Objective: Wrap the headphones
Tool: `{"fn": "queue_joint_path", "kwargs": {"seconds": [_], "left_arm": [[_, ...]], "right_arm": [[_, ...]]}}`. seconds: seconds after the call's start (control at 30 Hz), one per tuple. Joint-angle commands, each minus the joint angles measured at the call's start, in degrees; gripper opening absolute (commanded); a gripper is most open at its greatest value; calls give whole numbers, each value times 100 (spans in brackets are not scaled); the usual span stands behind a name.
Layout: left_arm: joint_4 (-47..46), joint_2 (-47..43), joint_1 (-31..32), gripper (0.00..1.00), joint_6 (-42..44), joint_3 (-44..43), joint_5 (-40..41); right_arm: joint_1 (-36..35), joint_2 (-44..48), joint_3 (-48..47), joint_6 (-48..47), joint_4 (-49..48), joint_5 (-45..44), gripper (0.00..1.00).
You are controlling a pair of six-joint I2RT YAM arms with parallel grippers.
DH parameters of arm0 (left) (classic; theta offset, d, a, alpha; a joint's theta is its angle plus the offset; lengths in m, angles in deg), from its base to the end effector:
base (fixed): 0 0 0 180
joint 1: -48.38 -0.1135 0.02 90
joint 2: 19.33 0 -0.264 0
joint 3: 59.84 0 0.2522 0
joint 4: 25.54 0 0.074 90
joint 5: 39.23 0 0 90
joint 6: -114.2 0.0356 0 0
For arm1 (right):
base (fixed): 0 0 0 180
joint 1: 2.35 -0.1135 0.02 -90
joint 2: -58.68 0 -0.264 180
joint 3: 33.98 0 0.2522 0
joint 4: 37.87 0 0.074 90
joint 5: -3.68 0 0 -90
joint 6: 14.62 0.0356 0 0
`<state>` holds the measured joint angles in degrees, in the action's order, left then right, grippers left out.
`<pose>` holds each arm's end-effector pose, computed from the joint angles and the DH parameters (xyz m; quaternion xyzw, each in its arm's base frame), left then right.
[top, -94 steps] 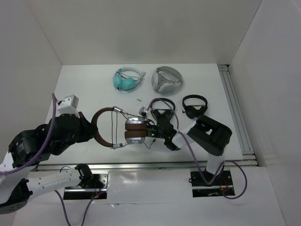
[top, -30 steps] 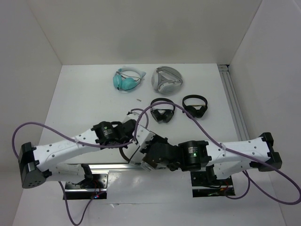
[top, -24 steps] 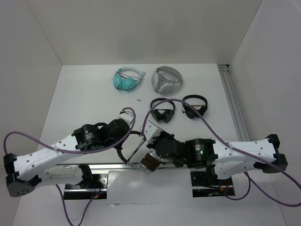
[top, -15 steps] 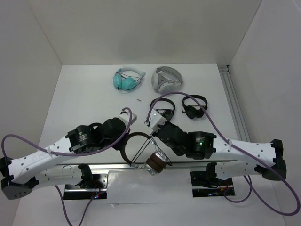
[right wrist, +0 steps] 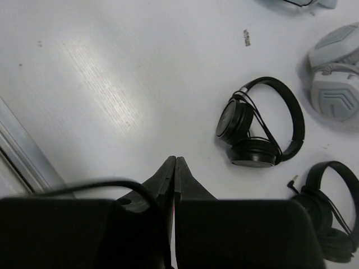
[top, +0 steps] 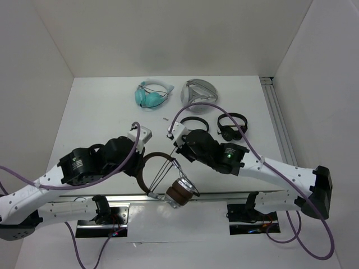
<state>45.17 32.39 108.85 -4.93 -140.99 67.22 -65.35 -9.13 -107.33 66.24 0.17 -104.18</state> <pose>0.0863 -0.1320 0.3733 0.1867 0.8840 -0.1952 0.3815 0.1288 0.2288 0.3243 -0.4496 0.7440 0.0939 0.4853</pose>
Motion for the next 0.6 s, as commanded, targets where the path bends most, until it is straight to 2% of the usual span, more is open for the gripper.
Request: {"fn": "queue_joint_path", "kwargs": {"seconds": [0.0,0.07,0.27,0.47,0.57], "left_arm": [[648,-128,27,0,-425,-632,296],[887,-23,27,0,-611,-827,603],[879,83,27,0,-797,-942,667],[932,259,27,0,-902,-995,790],[984,259,27,0,-964,-1056,790]], "right_arm": [[314,14,-97,-87,-562,942,7],[315,14,43,-87,-730,1214,8],[420,-39,377,79,-1451,1856,20],[491,-215,641,132,-1768,1857,20],[605,-268,974,238,-2127,1804,9]]}}
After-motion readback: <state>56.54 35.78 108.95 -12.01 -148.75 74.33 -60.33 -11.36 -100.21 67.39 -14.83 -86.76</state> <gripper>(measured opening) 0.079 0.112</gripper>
